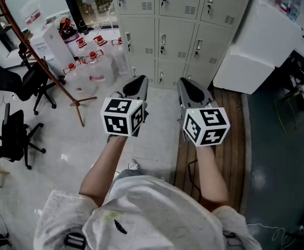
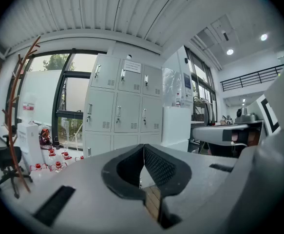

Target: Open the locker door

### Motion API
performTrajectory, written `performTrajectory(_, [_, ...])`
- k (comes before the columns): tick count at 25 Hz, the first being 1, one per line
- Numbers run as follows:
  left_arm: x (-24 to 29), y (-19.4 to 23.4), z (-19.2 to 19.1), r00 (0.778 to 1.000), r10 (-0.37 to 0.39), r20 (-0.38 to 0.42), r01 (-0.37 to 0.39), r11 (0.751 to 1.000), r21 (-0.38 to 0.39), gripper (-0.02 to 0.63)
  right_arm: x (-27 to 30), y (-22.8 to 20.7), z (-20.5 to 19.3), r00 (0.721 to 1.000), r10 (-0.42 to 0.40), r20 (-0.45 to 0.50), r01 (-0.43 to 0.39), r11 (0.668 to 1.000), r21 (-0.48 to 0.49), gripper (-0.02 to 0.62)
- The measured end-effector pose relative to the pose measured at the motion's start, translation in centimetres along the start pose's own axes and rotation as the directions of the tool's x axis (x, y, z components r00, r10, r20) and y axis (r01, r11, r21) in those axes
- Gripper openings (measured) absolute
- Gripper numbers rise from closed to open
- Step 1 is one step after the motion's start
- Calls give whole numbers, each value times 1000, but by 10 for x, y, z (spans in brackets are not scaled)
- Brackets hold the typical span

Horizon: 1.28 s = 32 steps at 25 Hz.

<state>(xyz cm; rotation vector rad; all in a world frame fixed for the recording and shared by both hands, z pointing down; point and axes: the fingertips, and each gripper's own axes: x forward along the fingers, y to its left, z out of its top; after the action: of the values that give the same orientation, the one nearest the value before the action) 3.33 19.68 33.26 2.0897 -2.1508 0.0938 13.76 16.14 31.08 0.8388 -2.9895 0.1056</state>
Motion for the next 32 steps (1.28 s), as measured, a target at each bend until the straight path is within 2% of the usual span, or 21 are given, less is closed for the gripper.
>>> performTrajectory(9, [4, -14, 3, 1000, -14, -2, 14, 1000, 3, 9, -3, -8, -1, 1000, 11, -13, -11, 1000, 26, 3])
performTrajectory(18, [23, -9, 0, 1000, -29, -5, 29, 999, -14, 9, 10, -13, -11, 998, 31, -47, -29, 999, 26, 3])
performTrajectory(32, [103, 41, 16, 998, -61, -3, 60, 998, -28, 9, 96, -46, -3, 998, 22, -60, -21, 1000, 14, 3])
